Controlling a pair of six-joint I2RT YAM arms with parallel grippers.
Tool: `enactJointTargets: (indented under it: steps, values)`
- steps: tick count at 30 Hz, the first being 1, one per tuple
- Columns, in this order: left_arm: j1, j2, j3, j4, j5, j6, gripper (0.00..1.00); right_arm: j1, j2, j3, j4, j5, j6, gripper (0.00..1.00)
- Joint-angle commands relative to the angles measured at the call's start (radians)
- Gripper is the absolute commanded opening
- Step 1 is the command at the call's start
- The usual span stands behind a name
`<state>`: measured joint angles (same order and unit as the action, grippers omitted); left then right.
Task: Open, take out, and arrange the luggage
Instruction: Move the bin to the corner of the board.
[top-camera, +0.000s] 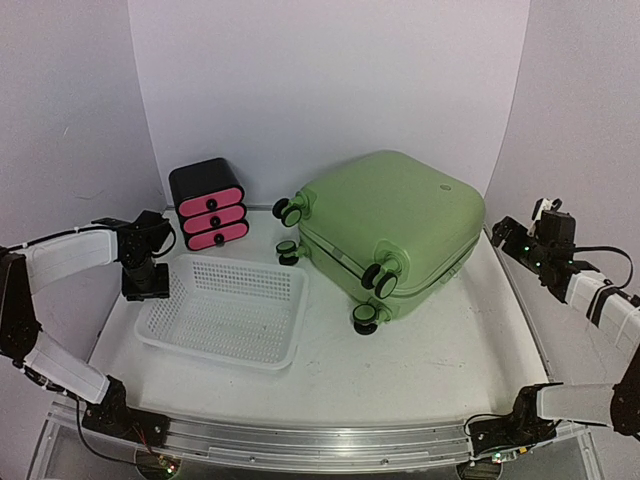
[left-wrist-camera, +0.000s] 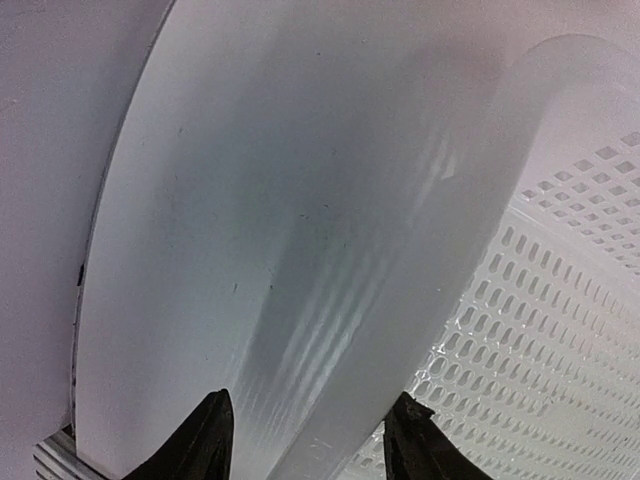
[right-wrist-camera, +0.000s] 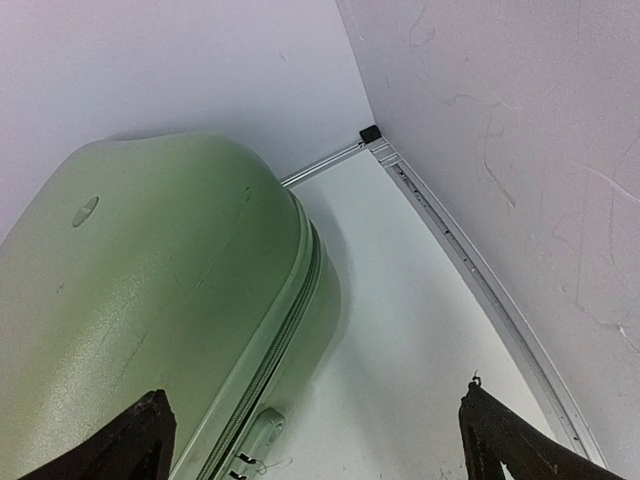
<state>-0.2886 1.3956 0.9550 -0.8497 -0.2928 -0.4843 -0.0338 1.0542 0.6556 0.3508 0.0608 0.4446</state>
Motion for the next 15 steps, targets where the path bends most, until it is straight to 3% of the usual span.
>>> enactJointTargets:
  steps: [1,4,9,15]
  values:
    - [0.062,-0.074,-0.005,-0.02,-0.05,-0.062,0.51,0.002,-0.026,0.034,0.013,0.022,-0.015,0.98]
    - [0.151,-0.122,-0.017,-0.043,-0.069,-0.117,0.48,0.002,-0.035,0.035,0.009,0.026,-0.018,0.98]
    - [0.198,-0.212,-0.031,-0.044,-0.1,-0.151,0.55,0.002,-0.054,0.037,0.002,0.037,-0.03,0.98]
    - [0.201,-0.247,0.008,-0.057,-0.069,-0.123,0.76,0.002,-0.059,0.045,-0.004,0.034,-0.032,0.98]
